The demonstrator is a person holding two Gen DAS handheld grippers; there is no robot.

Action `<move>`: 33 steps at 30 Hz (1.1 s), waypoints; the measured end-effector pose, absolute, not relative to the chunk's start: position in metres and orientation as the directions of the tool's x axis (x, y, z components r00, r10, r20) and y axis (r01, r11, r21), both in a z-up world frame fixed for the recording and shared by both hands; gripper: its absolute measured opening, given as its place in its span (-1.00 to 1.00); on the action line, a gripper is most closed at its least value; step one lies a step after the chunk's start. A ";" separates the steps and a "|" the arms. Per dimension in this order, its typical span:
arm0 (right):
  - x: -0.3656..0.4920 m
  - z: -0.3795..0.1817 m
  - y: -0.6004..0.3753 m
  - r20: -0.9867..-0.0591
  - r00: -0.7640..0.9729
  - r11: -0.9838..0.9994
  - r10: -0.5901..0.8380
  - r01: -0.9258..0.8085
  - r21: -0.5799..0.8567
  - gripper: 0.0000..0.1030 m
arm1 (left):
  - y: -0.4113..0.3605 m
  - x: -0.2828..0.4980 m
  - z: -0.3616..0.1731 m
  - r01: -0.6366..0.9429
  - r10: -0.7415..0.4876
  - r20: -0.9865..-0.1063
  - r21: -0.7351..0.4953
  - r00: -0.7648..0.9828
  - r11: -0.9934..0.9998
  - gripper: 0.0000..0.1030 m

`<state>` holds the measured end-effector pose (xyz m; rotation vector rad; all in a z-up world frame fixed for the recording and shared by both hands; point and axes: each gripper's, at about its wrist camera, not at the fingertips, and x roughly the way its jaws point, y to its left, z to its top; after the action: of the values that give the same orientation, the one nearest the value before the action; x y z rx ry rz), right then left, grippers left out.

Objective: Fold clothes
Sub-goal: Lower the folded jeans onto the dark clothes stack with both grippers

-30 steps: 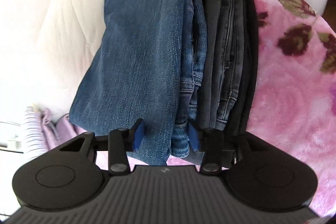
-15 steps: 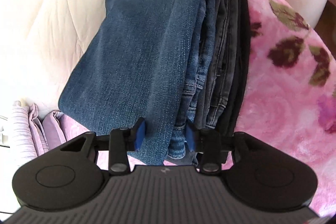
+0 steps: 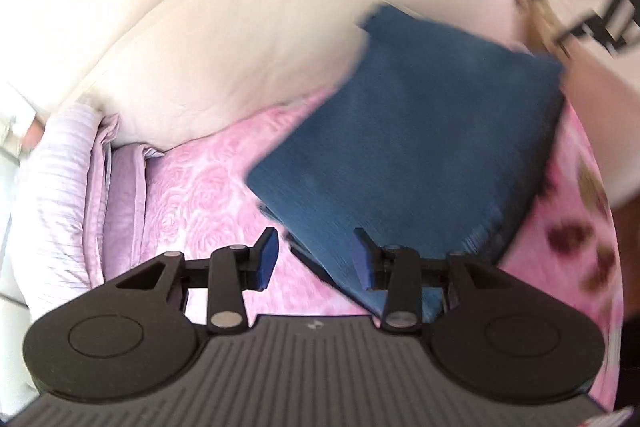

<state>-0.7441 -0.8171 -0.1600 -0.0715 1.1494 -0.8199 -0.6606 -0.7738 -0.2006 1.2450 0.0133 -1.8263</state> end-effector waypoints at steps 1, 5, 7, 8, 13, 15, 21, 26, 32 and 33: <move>-0.743 -0.150 -0.832 -0.786 0.169 0.699 -0.595 0.591 -0.402 -0.15 | -0.787 -0.660 -0.201 0.686 -0.660 -0.745 0.430 -0.097 -0.586 -0.31; -0.734 -0.124 -0.898 -0.805 0.227 0.626 -0.548 0.749 -0.215 -0.15 | -0.839 -0.651 -0.211 0.764 -0.625 -0.773 0.339 -0.106 -0.549 -0.57; -0.728 -0.119 -0.927 -0.800 0.246 0.598 -0.547 0.784 -0.167 -0.15 | -0.859 -0.644 -0.225 0.777 -0.586 -0.806 0.320 -0.077 -0.542 -0.63; -0.724 -0.120 -0.941 -0.798 0.251 0.588 -0.548 0.794 -0.154 -0.15 | -0.867 -0.640 -0.232 0.780 -0.564 -0.823 0.306 -0.071 -0.546 -0.63; -0.707 -0.140 -1.005 -0.796 0.232 0.545 -0.559 0.826 -0.142 -0.15 | -0.877 -0.631 -0.262 0.767 -0.539 -0.837 0.287 -0.089 -0.573 -0.64; -0.709 -0.154 -1.024 -0.805 0.211 0.503 -0.555 0.856 -0.122 -0.16 | -0.878 -0.629 -0.273 0.772 -0.535 -0.839 0.275 -0.098 -0.573 -0.65; -0.717 -0.208 -1.062 -0.885 0.181 0.411 -0.429 0.912 -0.012 -0.16 | -0.883 -0.621 -0.280 0.789 -0.527 -0.839 0.229 -0.138 -0.571 -0.65; -0.731 -0.191 -1.065 -0.898 0.198 0.334 -0.394 0.941 0.061 -0.15 | -0.889 -0.617 -0.278 0.798 -0.504 -0.850 0.195 -0.152 -0.571 -0.65; -0.747 -0.139 -1.000 -0.832 0.251 0.318 -0.495 0.943 0.095 -0.15 | -0.871 -0.603 -0.255 0.828 -0.545 -0.814 0.156 -0.202 -0.539 -0.63; -0.747 -0.135 -0.984 -0.830 0.268 0.328 -0.490 0.938 0.109 -0.15 | -0.862 -0.601 -0.251 0.835 -0.546 -0.809 0.135 -0.218 -0.533 -0.63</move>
<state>-0.7474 -0.9839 -0.1349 0.6886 0.7878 -1.0730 -0.6008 -0.8619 -0.2506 1.0645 0.4139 -1.8816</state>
